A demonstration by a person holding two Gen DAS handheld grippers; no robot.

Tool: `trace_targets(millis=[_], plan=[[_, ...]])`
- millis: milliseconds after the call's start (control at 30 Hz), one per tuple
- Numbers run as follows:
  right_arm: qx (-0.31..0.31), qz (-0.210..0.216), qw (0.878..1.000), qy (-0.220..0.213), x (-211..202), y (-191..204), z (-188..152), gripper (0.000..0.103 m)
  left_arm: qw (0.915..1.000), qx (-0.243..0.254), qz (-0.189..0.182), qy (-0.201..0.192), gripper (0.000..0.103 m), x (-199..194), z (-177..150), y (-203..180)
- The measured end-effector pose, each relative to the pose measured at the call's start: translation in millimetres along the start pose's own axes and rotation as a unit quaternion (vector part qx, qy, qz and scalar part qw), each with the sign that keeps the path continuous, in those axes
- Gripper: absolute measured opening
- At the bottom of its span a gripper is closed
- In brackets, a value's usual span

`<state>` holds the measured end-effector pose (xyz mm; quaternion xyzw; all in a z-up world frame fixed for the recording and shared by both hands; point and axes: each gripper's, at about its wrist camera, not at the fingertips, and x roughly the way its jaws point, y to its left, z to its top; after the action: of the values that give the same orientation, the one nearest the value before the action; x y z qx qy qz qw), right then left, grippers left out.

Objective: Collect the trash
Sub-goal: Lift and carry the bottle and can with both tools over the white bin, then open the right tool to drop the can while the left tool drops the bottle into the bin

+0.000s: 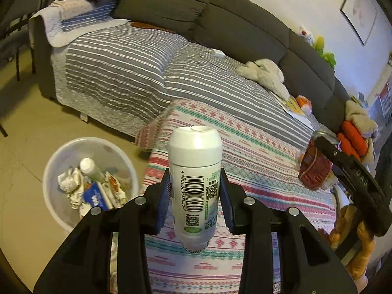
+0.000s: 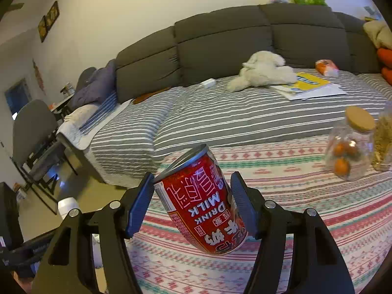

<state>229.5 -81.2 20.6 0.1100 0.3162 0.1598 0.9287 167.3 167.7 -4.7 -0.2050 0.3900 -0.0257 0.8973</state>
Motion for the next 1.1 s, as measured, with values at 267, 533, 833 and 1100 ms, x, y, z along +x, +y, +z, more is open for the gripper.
trace_targets(millis=[267, 533, 833, 1100], plan=[[-0.030, 0.021, 0.999, 0.007, 7.7, 40.2, -9.0, 0.059, 0.9991, -0.032, 0.018, -0.021, 0.035, -16.7, 15.4, 40.3], [-0.051, 0.038, 0.998, 0.017, 19.6, 70.2, -17.9, 0.058, 0.9957, -0.077, 0.039, -0.034, 0.035, -22.7, 30.7, 85.6], [-0.101, 0.085, 0.990, 0.040, 42.2, 138.8, -35.9, 0.058, 0.9920, -0.102, 0.052, -0.054, 0.035, -39.2, 42.5, 114.5], [-0.098, 0.133, 0.984, 0.066, 78.3, 195.4, -64.2, 0.058, 0.9885, -0.117, 0.064, -0.071, 0.035, -60.7, 45.7, 140.4]])
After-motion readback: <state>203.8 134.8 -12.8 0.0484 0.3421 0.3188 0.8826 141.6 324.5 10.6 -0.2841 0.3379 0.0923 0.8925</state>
